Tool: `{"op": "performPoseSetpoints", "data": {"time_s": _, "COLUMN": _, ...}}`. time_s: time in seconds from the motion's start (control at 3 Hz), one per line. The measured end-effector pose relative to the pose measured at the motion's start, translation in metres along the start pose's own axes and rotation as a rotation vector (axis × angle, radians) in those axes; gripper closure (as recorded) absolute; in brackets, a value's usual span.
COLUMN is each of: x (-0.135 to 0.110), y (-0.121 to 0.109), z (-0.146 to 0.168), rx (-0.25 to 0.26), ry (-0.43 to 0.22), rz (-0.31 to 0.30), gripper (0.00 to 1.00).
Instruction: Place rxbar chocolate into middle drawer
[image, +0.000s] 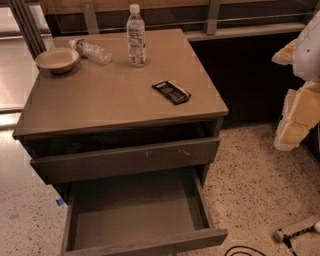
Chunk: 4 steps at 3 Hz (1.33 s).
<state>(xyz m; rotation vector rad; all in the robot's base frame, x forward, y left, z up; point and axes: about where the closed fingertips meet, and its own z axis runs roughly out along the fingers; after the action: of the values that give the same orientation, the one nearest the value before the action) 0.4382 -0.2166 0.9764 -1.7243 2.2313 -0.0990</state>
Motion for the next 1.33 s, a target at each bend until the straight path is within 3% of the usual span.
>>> {"op": "performPoseSetpoints", "data": {"time_s": 0.33, "x": -0.001, "y": -0.001, "z": 0.0, "rx": 0.002, "ry": -0.005, "rz": 0.007, "gripper": 0.0}}
{"op": "performPoseSetpoints", "data": {"time_s": 0.67, "x": -0.008, "y": -0.018, "z": 0.003, "rx": 0.022, "ry": -0.065, "rz": 0.089, "gripper": 0.0}}
{"op": "performPoseSetpoints", "data": {"time_s": 1.0, "x": -0.038, "y": -0.047, "z": 0.018, "rx": 0.035, "ry": -0.179, "rz": 0.173, "gripper": 0.0}}
{"op": "performPoseSetpoints", "data": {"time_s": 1.33, "x": -0.096, "y": -0.079, "z": 0.042, "rx": 0.044, "ry": -0.325, "rz": 0.226, "gripper": 0.0}}
